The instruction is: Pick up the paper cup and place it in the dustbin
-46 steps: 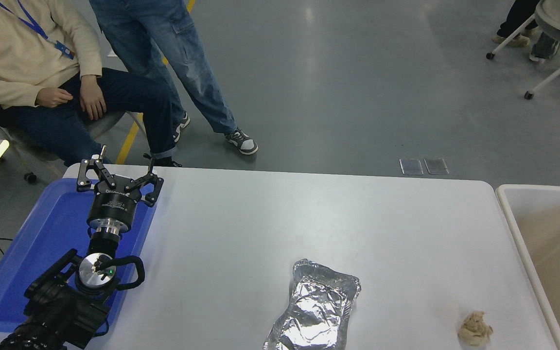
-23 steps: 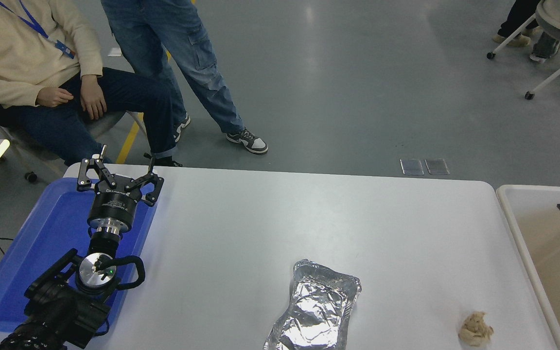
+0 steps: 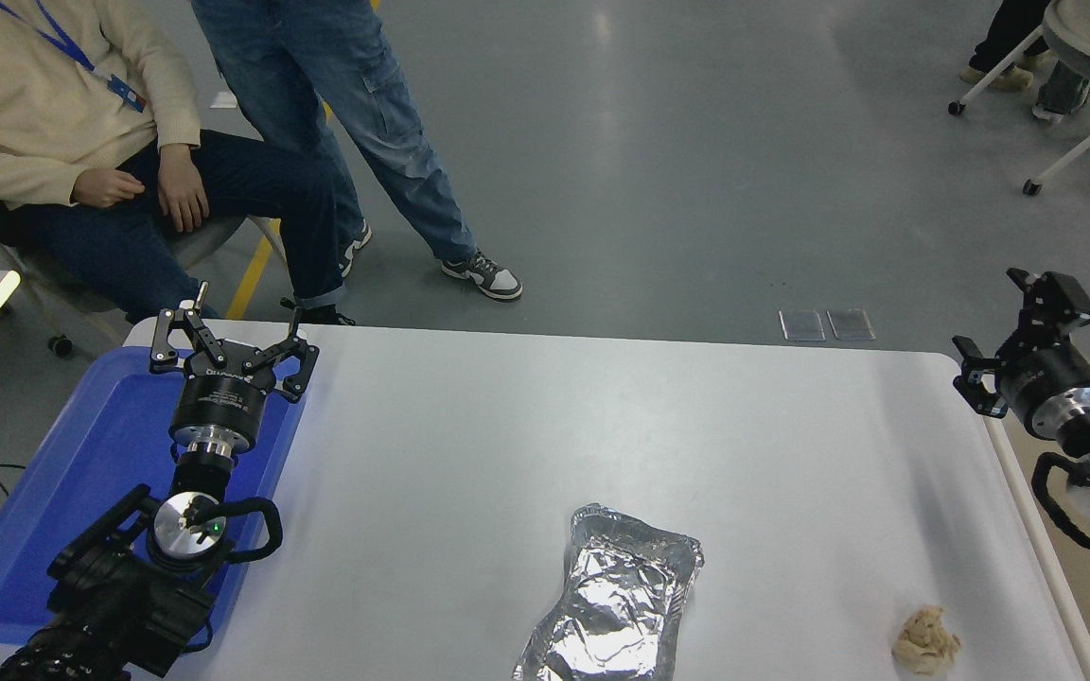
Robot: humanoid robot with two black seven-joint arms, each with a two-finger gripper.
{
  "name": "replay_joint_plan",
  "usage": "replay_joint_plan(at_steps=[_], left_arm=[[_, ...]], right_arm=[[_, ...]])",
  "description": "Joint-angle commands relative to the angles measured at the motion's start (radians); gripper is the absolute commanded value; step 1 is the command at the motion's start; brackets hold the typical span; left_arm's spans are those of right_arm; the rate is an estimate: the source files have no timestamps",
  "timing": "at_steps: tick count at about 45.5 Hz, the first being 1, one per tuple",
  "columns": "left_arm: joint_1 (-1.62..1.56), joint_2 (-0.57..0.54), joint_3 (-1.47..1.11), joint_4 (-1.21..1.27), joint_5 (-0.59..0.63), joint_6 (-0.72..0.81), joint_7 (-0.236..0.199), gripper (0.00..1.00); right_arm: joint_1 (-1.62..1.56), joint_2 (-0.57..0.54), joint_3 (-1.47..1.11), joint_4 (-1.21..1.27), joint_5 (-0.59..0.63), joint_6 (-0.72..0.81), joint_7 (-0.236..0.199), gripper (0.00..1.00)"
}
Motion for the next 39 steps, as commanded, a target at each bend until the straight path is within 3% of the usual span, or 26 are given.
replay_joint_plan(at_steps=[1,17,39], left_arm=[[0.0,-0.001,0.0,0.0,0.001,0.0,0.0,1.0],[0.0,-0.001,0.002,0.0,0.001,-0.002,0.002,1.0],[0.0,-0.001,0.0,0.0,0.001,-0.002,0.002,1.0]], right_arm=[[-0.018,0.105,0.065,0.011,0.013,0.015,0.129,1.0],[-0.038,0.164,0.068,0.059,0.012,-0.004,0.131,1.0],[-0.05,0.153,0.079,0.059,0.013,0.004,0.134,1.0]])
